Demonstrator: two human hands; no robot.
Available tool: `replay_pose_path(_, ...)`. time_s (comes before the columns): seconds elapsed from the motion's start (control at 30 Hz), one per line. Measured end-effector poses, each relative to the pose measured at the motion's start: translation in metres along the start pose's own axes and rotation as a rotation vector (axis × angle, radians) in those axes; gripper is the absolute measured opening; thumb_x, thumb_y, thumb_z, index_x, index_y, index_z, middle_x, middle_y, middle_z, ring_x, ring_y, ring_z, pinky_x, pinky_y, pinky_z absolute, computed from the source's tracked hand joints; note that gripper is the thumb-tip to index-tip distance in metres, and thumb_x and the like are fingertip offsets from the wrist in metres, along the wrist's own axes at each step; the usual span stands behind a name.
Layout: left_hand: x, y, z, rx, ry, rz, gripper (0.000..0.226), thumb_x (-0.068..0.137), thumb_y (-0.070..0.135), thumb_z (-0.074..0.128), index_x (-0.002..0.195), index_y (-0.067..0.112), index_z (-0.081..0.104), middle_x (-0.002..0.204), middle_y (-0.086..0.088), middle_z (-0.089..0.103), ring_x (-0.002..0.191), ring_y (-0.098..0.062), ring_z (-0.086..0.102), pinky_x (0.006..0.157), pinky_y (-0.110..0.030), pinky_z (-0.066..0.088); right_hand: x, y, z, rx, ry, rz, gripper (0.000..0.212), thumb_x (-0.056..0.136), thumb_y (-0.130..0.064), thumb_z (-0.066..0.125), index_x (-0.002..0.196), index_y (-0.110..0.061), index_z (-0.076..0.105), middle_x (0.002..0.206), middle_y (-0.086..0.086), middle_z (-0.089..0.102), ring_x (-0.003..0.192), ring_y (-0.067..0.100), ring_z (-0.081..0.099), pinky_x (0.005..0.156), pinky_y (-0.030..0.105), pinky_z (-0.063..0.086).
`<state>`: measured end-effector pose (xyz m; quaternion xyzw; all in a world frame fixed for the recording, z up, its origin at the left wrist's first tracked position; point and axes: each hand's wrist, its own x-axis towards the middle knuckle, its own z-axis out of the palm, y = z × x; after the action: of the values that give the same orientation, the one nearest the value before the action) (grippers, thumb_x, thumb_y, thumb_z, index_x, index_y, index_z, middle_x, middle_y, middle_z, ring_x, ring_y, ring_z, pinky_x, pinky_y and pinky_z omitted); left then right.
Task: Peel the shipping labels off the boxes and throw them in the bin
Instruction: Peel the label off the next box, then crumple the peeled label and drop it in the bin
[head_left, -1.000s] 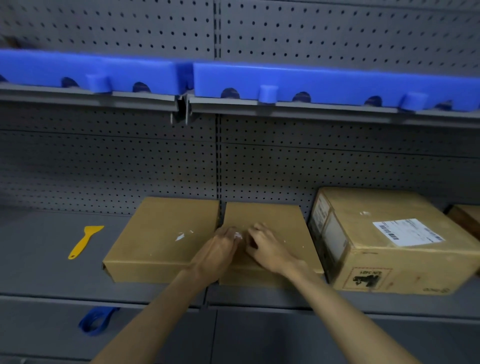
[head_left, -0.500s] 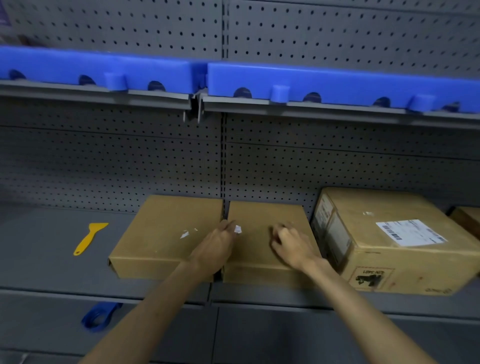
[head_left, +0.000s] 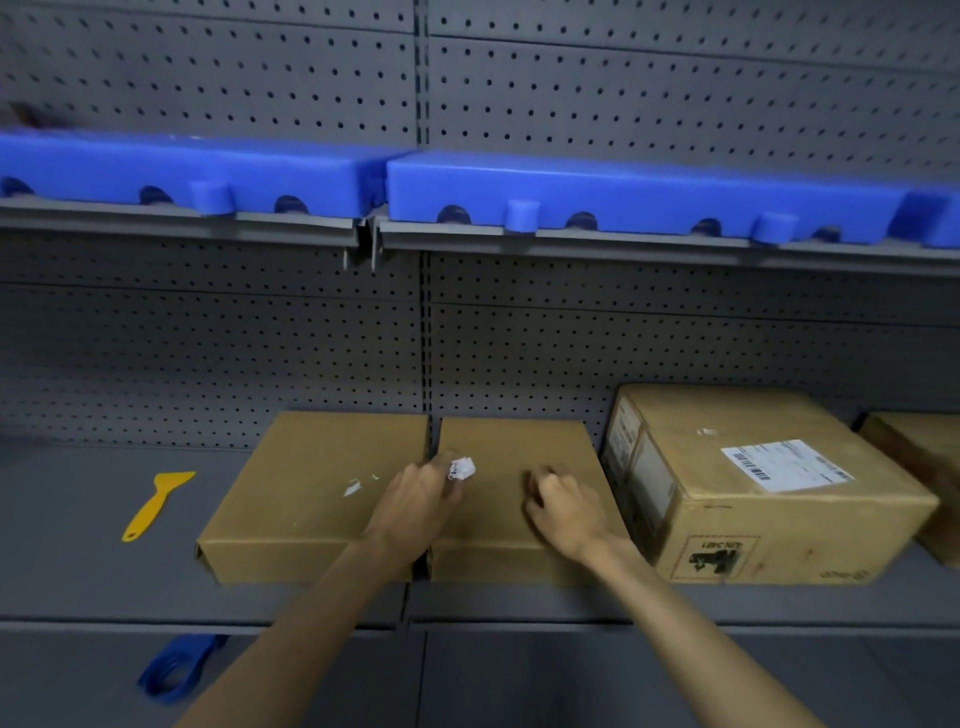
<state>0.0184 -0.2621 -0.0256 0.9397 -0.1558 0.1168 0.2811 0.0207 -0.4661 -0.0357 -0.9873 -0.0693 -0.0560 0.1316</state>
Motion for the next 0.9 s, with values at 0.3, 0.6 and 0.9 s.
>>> replay_pose_path(0.3, 0.006, 0.021, 0.004, 0.028, -0.008, 0.082, 0.027, 0.103, 0.026, 0.040, 0.125, 0.017, 0.052, 0.082, -0.003, 0.066, 0.069, -0.020, 0.061, 0.059, -0.032, 0.044, -0.020, 0.001, -0.032, 0.061, 0.105, -0.119, 0.013, 0.095, -0.023, 0.049, 0.098, -0.015, 0.058, 0.111, 0.003, 0.059, 0.108, 0.023, 0.054, 0.090, 0.033, 0.042)
replay_pose_path(0.6, 0.035, 0.109, 0.015, -0.100, -0.023, 0.198, 0.030, 0.085, 0.033, 0.055, 0.116, 0.033, 0.053, 0.090, 0.008, 0.069, 0.087, -0.019, 0.063, 0.080, -0.036, 0.050, -0.064, 0.062, -0.098, 0.049, 0.347, 0.023, 0.006, 0.088, -0.020, 0.056, 0.090, -0.015, 0.059, 0.101, 0.005, 0.060, 0.102, 0.024, 0.054, 0.083, 0.034, 0.043)
replay_pose_path(0.9, 0.052, 0.255, 0.070, -0.236, -0.104, 0.433, 0.035, 0.083, 0.038, 0.057, 0.117, 0.036, 0.049, 0.098, 0.009, 0.074, 0.090, -0.019, 0.067, 0.079, -0.035, 0.051, -0.162, 0.172, -0.173, -0.118, 0.489, 0.261, 0.006, 0.090, -0.024, 0.057, 0.086, -0.019, 0.058, 0.087, -0.001, 0.060, 0.086, 0.023, 0.058, 0.066, 0.036, 0.047)
